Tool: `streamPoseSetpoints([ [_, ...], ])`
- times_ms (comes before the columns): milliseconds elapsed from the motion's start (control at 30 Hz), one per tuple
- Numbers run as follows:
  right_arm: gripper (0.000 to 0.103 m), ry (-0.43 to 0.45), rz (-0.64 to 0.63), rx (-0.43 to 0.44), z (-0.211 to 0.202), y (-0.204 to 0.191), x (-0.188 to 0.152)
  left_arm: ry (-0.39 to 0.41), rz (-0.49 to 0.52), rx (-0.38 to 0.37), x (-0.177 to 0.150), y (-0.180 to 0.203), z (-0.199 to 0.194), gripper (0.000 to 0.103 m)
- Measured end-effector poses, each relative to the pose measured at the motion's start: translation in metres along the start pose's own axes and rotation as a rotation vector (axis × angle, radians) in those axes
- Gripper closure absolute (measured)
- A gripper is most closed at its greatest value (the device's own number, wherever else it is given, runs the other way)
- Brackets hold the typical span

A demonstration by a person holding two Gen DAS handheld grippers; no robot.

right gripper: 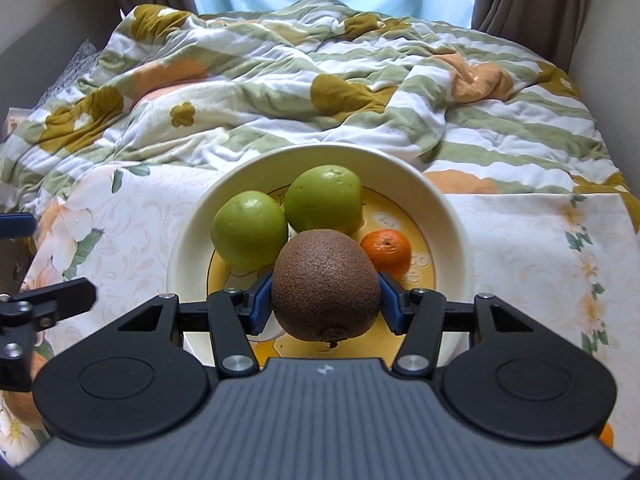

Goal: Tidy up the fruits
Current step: 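Lower the kiwi into the bowl and open the right tool, then withdraw both tools from the bowl back over the cloth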

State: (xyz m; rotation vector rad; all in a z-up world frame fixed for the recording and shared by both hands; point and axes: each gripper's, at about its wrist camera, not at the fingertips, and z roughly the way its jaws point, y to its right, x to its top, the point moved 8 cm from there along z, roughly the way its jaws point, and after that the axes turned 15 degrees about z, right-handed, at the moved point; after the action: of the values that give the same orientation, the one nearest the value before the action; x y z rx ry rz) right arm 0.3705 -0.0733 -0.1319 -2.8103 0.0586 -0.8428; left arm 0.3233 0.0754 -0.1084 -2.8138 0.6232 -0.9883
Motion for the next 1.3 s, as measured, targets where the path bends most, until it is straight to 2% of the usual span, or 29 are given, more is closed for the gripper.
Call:
streamPoseSetpoints([
  [333, 0.032, 0.013, -0.027, -0.015, 0.010, -0.007, -0.003, 0.009, 0.029, -0.027, -0.005, 0.005, 0.002, 0.002],
  [467, 0.000, 0.068, -0.070, -0.027, 0.003, -0.015, 0.001, 0.017, 0.032, -0.023, -0.007, 0.004, -0.003, 0.002],
  [533, 0.000, 0.100, -0.078, -0.047, -0.001, -0.014, 0.002, 0.019, 0.036, -0.016, -0.007, 0.003, -0.006, 0.002],
  [633, 0.000, 0.103, -0.070, -0.052, -0.005, -0.012, 0.002, 0.029, 0.028, -0.008, -0.007, 0.003, -0.013, 0.002],
  [967, 0.000, 0.122, -0.068, -0.016, -0.033, -0.010, 0.000, 0.058, -0.010, 0.035, -0.002, 0.012, -0.041, 0.002],
  [1300, 0.000, 0.164, -0.086, 0.011, -0.091, 0.007, -0.011, 0.111, -0.025, 0.090, 0.002, 0.044, -0.088, 0.002],
])
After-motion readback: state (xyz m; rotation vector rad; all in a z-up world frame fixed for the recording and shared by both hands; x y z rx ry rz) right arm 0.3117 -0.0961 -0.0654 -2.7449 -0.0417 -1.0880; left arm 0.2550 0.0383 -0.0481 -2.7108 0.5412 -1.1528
